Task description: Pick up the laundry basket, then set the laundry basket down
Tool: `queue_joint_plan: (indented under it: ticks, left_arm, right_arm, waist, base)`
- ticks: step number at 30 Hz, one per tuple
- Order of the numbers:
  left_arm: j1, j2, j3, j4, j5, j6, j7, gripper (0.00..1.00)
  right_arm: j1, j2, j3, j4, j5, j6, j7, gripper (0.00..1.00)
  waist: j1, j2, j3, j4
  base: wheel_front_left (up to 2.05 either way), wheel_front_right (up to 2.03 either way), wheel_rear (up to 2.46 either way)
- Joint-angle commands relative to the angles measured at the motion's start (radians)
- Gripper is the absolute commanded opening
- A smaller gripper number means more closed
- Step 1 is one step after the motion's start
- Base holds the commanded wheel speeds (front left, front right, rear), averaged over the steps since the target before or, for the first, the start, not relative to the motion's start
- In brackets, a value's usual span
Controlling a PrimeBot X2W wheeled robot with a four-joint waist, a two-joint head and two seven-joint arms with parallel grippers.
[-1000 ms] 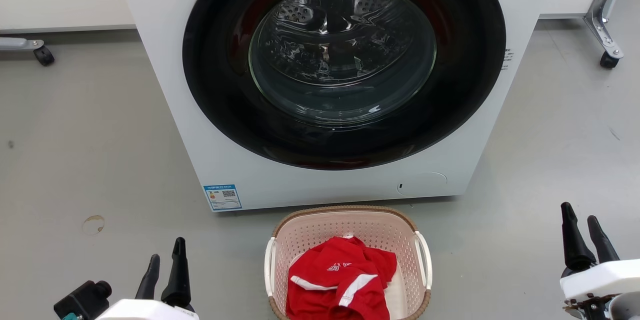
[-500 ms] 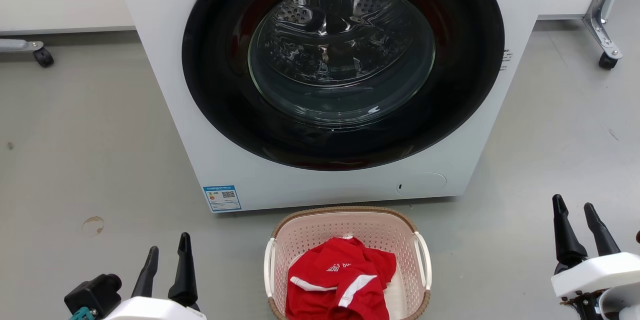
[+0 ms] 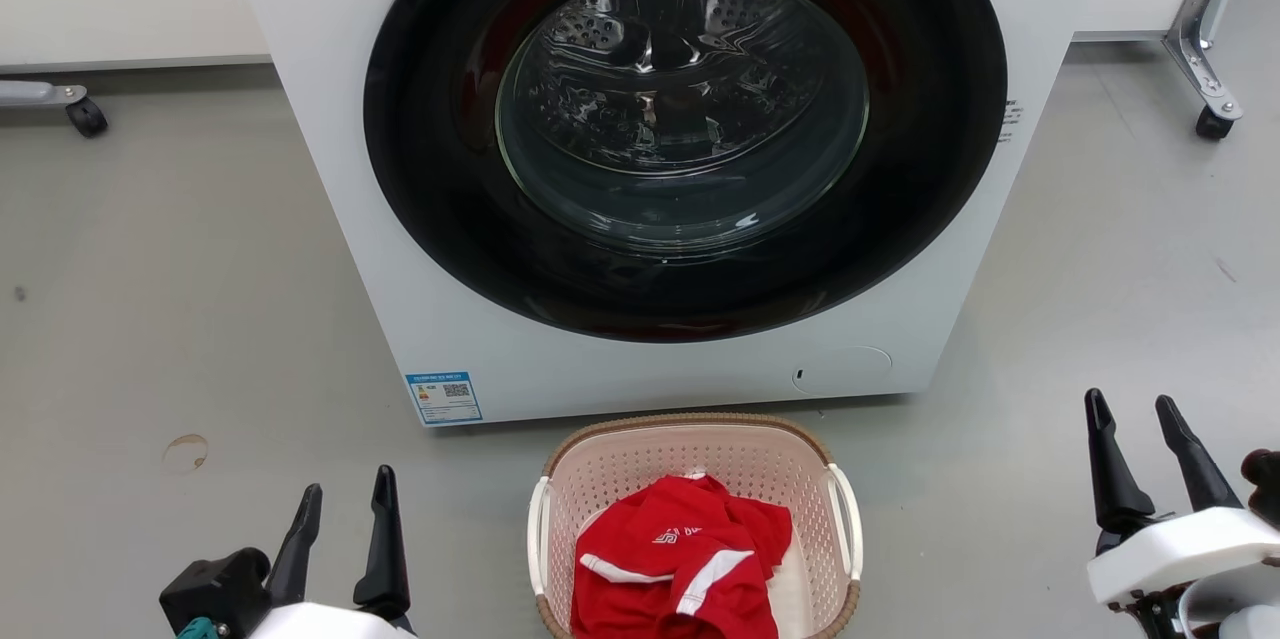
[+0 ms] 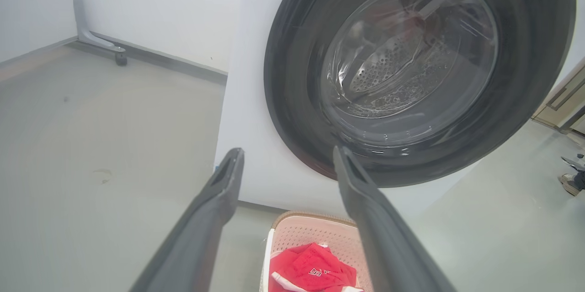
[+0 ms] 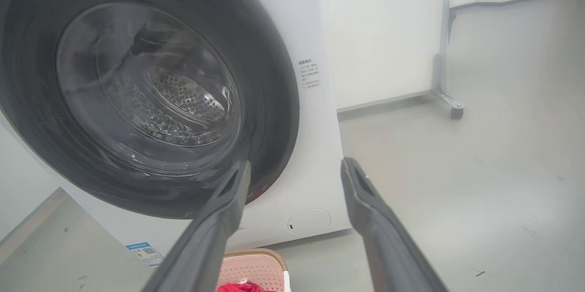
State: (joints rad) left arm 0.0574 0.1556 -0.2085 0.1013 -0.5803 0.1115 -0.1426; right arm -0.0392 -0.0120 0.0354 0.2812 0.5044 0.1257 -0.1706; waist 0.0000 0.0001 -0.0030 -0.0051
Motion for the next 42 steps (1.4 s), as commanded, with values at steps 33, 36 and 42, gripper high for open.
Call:
queue_joint_plan:
  ticks: [33, 36, 42]
  left_arm:
    - [-0.018, 0.077, -0.070, -0.095, 0.226, 0.065, 0.057, 1.00]
    - [-0.015, 0.079, -0.070, -0.098, 0.222, 0.068, 0.065, 1.00]
    - [-0.010, 0.081, -0.072, -0.103, 0.216, 0.073, 0.075, 1.00]
  right_arm:
    - [-0.094, -0.038, 0.083, 0.032, -0.281, 0.005, -0.091, 1.00]
    - [-0.094, -0.038, 0.086, 0.037, -0.278, 0.005, -0.091, 1.00]
    - [-0.096, -0.038, 0.088, 0.051, -0.274, 0.005, -0.091, 1.00]
  waist:
    - [0.0000, -0.0001, -0.016, 0.003]
    - [0.0000, -0.0001, -0.016, 0.003]
    - [0.0000, -0.0001, -0.015, 0.003]
  base:
    - [0.00, 0.00, 0.00]
    - [0.00, 0.00, 0.00]
    - [0.00, 0.00, 0.00]
